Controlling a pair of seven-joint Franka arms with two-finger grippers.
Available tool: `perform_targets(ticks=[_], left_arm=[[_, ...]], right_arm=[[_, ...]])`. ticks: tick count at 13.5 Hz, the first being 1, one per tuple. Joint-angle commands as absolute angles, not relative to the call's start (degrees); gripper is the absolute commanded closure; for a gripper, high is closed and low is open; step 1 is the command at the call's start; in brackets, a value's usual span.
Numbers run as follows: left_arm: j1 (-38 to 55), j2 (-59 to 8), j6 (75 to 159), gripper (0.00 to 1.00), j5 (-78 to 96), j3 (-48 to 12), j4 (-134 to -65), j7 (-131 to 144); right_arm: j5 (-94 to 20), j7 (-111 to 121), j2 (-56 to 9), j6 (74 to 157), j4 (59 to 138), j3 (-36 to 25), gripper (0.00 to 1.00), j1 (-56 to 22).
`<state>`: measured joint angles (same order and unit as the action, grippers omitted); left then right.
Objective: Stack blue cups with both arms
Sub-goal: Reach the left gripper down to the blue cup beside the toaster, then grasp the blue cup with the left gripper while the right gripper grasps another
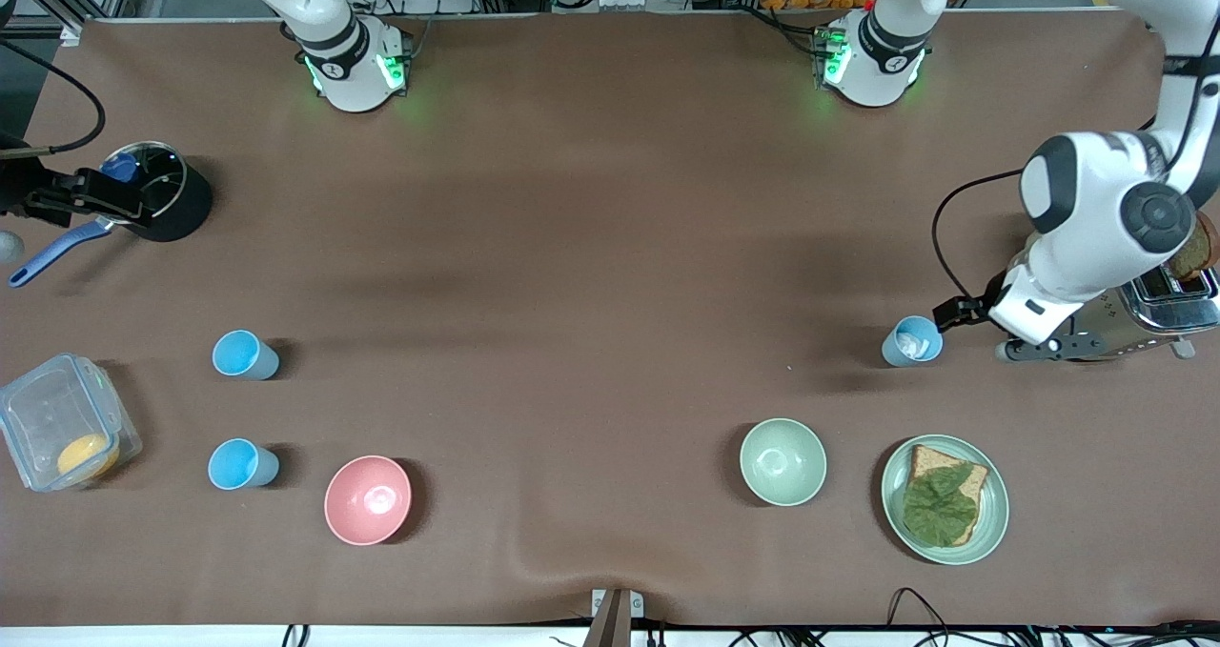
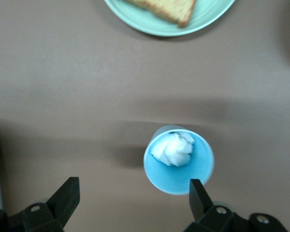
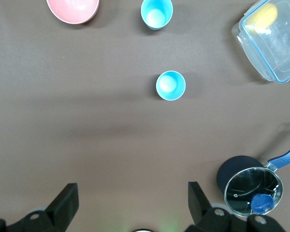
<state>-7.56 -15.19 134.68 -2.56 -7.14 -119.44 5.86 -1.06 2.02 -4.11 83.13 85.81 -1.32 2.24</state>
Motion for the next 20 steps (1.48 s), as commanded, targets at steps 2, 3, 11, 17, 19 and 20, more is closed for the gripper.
perform_targets(ticks=[2, 3, 11, 17, 19, 20], left_arm=[[-8.3, -19.0, 137.2, 0.0, -1.5, -7.7, -119.3, 4.3], [-8.3, -19.6, 137.3, 0.0, -1.5, -7.7, -119.3, 4.3], [-7.3, -23.1, 139.2, 1.0, -1.0, -7.9, -118.2, 4.8], [-7.3, -20.3, 138.6, 1.0, -0.8, -10.4, -117.2, 6.3], [-7.3, -18.2, 138.0, 1.0, -0.8, -12.1, -117.1, 7.2], [-7.2, -17.4, 137.1, 1.0, -0.8, -12.9, -116.7, 7.7]], right_arm=[[-1.4, 2.2, -4.2, 83.0, 86.0, -1.1, 0.0, 2.2], [-1.1, 2.1, -4.8, 83.0, 86.0, -1.1, 0.0, 1.9], [1.9, 2.2, -17.4, 87.9, 86.3, -1.3, 0.0, 6.6], [1.9, 2.5, -29.3, 99.0, 86.1, -1.3, 0.0, 7.6], [1.9, 2.5, -31.7, 101.3, 86.1, -1.3, 0.0, 7.3], [2.0, 2.5, -32.3, 101.3, 86.2, -1.3, 0.0, 6.9]])
